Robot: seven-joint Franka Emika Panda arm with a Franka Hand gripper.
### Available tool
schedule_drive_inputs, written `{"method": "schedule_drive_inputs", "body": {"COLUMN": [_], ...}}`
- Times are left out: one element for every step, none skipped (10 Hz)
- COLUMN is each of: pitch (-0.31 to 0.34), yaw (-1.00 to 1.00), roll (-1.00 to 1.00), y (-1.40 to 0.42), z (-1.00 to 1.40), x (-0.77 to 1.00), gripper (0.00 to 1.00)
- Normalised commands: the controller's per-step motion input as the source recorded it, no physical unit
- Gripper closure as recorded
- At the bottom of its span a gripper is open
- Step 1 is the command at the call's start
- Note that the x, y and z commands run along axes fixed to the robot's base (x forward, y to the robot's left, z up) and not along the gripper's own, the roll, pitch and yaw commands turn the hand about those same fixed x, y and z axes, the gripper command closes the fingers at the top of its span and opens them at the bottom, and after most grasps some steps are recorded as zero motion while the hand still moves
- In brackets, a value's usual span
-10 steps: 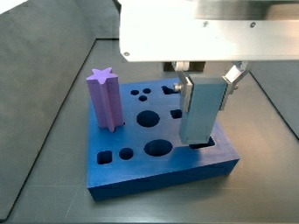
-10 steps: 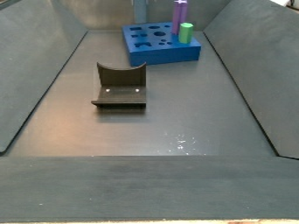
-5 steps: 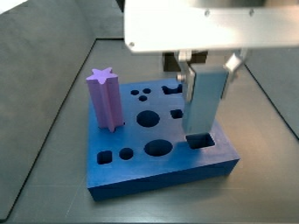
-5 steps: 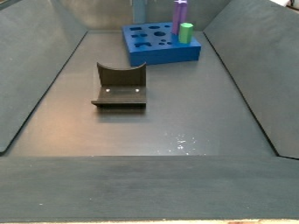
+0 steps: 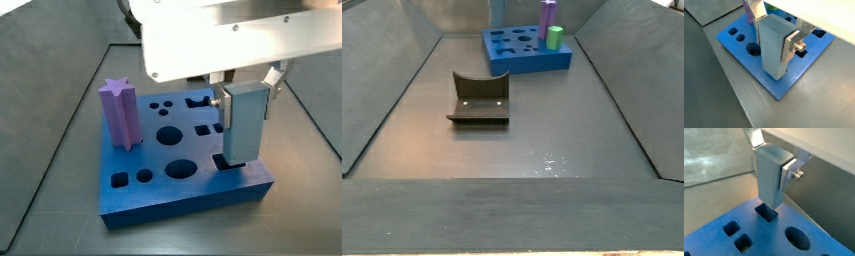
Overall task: Pick up the rectangle object. Move up. Place the rectangle object on the fixture. Regrasp the rectangle object. Move to above the board. Insert the rectangle object.
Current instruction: Insert the rectangle object.
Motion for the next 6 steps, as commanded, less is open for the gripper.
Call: {"method": "schedule_drive_inputs", "body": {"pitch": [-0.483,-0.814,-0.749,-0.263,0.000,-0.149], "yaw": [0.08,0.00,0.17,0.00,0.00,0.07], "roll": [0.44,1.00,1.00,0.66,0.05,0.42], "y": [-0.09,-0.36,-0.29,-0.27,0.00,0.02], "z": [0.00,0.17,0.16,0.01,0.00,0.00], "x": [-0.12,-0.10,-0.16,-0.07,0.00,0.00], "gripper": [1.00,1.00,1.00,1.00,1.00,1.00]}}
